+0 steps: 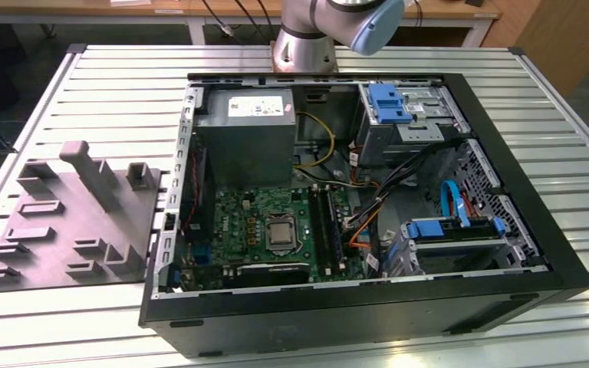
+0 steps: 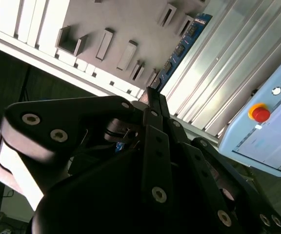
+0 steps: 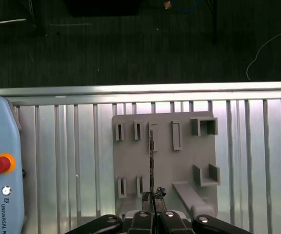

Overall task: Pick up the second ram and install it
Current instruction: 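Pick up the second ram and move it above second insertion slot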

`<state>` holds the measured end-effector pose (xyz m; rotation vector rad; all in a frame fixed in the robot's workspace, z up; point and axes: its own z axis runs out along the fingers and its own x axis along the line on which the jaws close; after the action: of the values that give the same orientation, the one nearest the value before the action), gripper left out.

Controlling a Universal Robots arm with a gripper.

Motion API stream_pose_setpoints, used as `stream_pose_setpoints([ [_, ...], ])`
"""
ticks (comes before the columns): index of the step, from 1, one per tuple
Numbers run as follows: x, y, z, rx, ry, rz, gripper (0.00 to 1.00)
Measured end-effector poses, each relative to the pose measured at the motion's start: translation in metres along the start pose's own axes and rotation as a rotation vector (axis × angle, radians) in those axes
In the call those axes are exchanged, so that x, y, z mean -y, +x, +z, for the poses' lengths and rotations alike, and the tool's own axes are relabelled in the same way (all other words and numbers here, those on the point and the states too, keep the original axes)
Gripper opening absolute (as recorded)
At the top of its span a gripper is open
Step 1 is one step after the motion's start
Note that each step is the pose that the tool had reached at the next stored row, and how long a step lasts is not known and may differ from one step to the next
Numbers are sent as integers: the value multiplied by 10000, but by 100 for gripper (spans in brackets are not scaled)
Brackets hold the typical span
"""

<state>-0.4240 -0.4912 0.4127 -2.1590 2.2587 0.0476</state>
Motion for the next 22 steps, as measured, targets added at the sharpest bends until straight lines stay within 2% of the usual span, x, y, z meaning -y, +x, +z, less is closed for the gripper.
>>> stream_pose_setpoints([
  [6,93,-4,-1,-1,-1,0,12],
  [22,508,-23,-4,0,0,0,12],
])
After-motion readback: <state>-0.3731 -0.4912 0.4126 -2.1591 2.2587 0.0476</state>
